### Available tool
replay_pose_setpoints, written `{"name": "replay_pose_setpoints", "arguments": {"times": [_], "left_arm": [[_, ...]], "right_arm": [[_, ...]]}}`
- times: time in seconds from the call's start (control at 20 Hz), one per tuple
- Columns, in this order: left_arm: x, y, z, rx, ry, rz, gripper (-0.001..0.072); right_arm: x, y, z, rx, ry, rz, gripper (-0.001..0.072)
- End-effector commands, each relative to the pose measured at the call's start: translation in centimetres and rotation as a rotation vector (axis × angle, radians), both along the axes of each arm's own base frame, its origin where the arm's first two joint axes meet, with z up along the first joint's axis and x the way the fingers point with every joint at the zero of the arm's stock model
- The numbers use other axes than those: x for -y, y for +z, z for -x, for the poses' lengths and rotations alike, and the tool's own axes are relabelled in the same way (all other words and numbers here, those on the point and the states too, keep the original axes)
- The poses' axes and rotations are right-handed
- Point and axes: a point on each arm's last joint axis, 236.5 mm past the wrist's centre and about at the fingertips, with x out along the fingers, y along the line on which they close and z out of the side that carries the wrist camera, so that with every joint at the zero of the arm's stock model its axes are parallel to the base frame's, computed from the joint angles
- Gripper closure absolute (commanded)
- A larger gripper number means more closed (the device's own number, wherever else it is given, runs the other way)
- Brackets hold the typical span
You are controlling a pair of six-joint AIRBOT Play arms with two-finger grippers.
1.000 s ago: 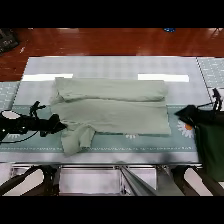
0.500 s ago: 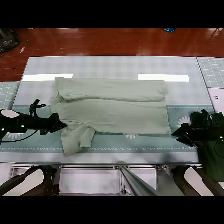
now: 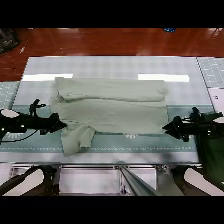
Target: Fold the shirts.
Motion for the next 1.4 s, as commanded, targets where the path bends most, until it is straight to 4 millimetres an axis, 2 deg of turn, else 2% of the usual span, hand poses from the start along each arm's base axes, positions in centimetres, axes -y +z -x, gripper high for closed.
{"name": "replay_pose_setpoints", "arguments": {"times": [0.0, 0.1, 0.25, 0.4, 0.55, 0.8, 0.9, 1.05, 1.15, 1.35], "left_arm": [[-0.2, 0.5, -0.4, 0.02, -0.016, -0.004, 0.0689], [-1.2, 2.7, -2.1, 0.071, -0.031, 0.007, 0.069], [-3.2, 6.8, -5.8, 0.18, -0.031, -0.018, 0.069], [-3.4, 10.5, -8.9, 0.288, -0.032, -0.02, 0.069], [-4.1, 12.5, -12.3, 0.358, -0.032, -0.054, 0.069], [-2.7, 11.9, -18.3, 0.324, -0.056, -0.019, 0.069], [-2.2, 11.4, -21.0, 0.317, -0.064, -0.009, 0.069], [-2.6, 10.4, -24.8, 0.282, -0.017, 0.014, 0.069], [-2.7, 9.3, -26.2, 0.253, -0.029, 0.033, 0.069], [-2.1, 6.2, -27.8, 0.229, -0.06, 0.044, 0.069]], "right_arm": [[-2.0, 0.7, -3.0, 0.096, 0.072, 0.006, 0.0662], [-1.9, 3.4, -4.4, 0.17, 0.148, 0.01, 0.0692], [0.0, 7.1, -6.9, 0.249, 0.207, 0.077, 0.0692], [0.9, 10.6, -10.1, 0.345, 0.198, 0.112, 0.0692], [1.1, 12.1, -12.3, 0.389, 0.179, 0.096, 0.0692], [1.0, 12.5, -17.2, 0.467, 0.101, 0.004, 0.0693], [1.2, 11.7, -18.7, 0.459, 0.096, -0.001, 0.0692], [0.7, 10.6, -21.0, 0.457, 0.12, 0.002, 0.0693], [0.5, 9.7, -22.7, 0.459, 0.12, 0.011, 0.0692], [1.1, 7.4, -25.3, 0.45, 0.075, 0.039, 0.0692]]}}
